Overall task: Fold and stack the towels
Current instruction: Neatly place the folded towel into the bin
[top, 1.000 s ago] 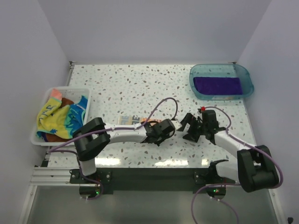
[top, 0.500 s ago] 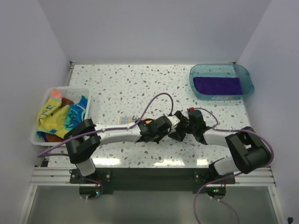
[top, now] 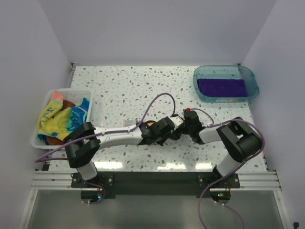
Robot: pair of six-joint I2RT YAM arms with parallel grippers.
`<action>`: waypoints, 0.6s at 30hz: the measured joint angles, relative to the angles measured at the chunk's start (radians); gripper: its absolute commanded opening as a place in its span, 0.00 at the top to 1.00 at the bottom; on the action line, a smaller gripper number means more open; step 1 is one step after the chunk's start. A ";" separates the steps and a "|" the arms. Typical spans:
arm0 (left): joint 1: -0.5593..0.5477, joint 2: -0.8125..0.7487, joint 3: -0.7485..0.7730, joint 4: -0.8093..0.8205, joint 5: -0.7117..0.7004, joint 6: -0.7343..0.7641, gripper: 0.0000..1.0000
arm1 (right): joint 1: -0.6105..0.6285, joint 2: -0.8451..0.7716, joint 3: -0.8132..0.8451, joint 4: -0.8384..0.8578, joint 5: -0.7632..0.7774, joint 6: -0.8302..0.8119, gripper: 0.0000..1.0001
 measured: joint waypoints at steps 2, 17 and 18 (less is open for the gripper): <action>0.000 0.000 0.000 0.000 0.005 -0.007 0.96 | 0.002 0.007 0.011 -0.020 0.017 -0.023 0.63; 0.041 -0.076 -0.024 0.008 0.018 -0.080 0.00 | -0.014 0.015 0.215 -0.386 0.108 -0.321 1.00; 0.060 -0.111 -0.037 0.003 0.019 -0.085 0.00 | -0.022 0.016 0.242 -0.426 0.119 -0.353 1.00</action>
